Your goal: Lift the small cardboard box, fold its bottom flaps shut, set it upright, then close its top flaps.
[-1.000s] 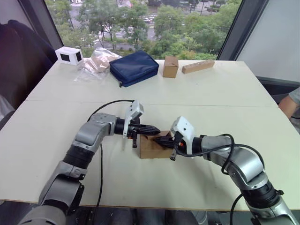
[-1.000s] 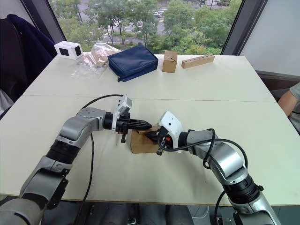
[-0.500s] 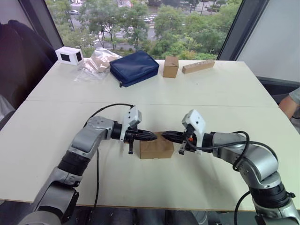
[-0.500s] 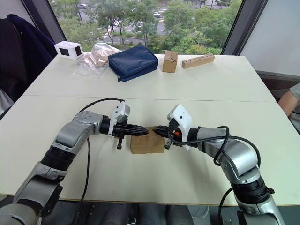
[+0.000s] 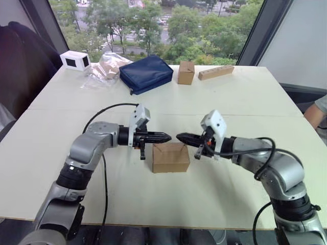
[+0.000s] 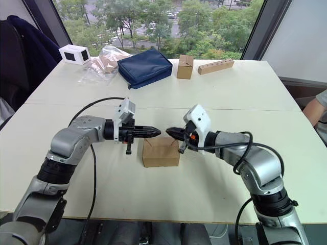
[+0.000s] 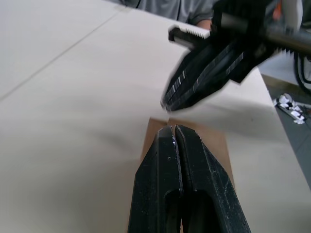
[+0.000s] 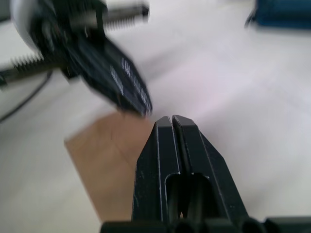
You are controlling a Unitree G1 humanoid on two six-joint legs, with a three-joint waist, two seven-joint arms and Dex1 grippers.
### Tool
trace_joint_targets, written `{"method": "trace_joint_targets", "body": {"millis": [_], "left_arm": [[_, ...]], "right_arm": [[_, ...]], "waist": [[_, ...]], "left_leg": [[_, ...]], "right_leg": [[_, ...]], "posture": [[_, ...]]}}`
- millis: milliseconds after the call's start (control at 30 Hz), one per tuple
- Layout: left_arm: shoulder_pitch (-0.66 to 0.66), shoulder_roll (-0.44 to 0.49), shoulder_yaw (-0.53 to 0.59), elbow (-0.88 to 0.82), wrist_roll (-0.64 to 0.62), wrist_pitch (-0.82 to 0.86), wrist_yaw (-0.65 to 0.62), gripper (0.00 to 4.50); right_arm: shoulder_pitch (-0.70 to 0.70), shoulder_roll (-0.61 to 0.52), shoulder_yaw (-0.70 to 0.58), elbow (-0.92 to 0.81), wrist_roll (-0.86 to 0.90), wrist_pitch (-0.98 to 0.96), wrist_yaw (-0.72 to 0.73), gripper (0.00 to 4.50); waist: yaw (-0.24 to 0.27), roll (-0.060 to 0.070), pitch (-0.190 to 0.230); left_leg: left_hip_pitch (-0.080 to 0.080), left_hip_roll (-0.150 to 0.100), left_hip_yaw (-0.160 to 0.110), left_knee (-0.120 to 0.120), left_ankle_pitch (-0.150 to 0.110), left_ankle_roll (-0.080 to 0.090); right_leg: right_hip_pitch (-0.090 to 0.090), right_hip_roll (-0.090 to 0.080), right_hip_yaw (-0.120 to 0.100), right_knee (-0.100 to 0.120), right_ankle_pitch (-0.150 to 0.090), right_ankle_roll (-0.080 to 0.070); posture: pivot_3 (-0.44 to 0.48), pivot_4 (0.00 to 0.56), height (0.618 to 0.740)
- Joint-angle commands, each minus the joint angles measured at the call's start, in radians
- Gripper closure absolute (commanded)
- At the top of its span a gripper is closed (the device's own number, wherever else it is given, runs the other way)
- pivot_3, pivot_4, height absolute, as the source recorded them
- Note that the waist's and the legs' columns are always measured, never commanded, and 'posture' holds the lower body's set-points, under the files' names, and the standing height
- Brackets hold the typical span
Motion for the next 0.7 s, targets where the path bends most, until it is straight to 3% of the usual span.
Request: {"method": "trace_joint_targets", "body": {"millis": [33,200,433,567,700], "left_arm": [[0.037,0.018,-0.031,-0.035,0.028,-0.022,0.009,4.5],[0.095,0.026,-0.039,-0.038,0.037,-0.027,0.025,4.5],[0.104,0.049,0.073,-0.148,-0.063,0.053,0.074,4.5],[0.143,0.092,0.179,-0.25,-0.155,0.146,0.123,4.5],[0.249,0.156,0.333,-0.349,-0.256,0.235,0.172,4.5]], "right_arm": [[0.025,-0.021,0.061,0.031,-0.067,-0.065,0.022,4.49],[0.043,-0.031,0.076,0.031,-0.088,-0.085,0.04,4.49],[0.018,-0.05,-0.081,-0.074,0.038,-0.012,0.045,4.49],[0.035,-0.125,-0.204,-0.161,0.136,0.049,0.069,4.49],[0.163,-0.289,-0.373,-0.235,0.201,0.044,0.191,4.49]], "waist": [[0.0,0.0,0.0],[0.001,0.0,0.0],[0.001,0.0,0.0],[0.001,0.001,0.002],[0.002,0.001,0.002]], "left_leg": [[0.0,0.0,0.0,0.0,0.0,0.0],[0.0,0.0,0.0,0.0,0.0,0.0],[0.0,0.0,0.0,0.0,0.0,0.0],[-0.001,0.0,-0.001,0.0,0.0,0.0],[-0.001,0.0,-0.002,-0.001,0.0,0.0]], "right_leg": [[0.0,0.0,0.0,0.0,0.0,0.0],[0.0,0.0,0.0,0.0,0.0,0.0],[0.0,-0.001,0.0,-0.001,0.0,0.0],[-0.001,-0.004,0.0,-0.001,0.0,0.0],[0.001,-0.005,-0.001,-0.005,0.0,-0.001]], "posture": [[0.0,0.15,0.74],[0.0,0.15,0.74],[0.0,0.15,0.74],[0.0,0.15,0.74],[0.0,0.15,0.74]]}}
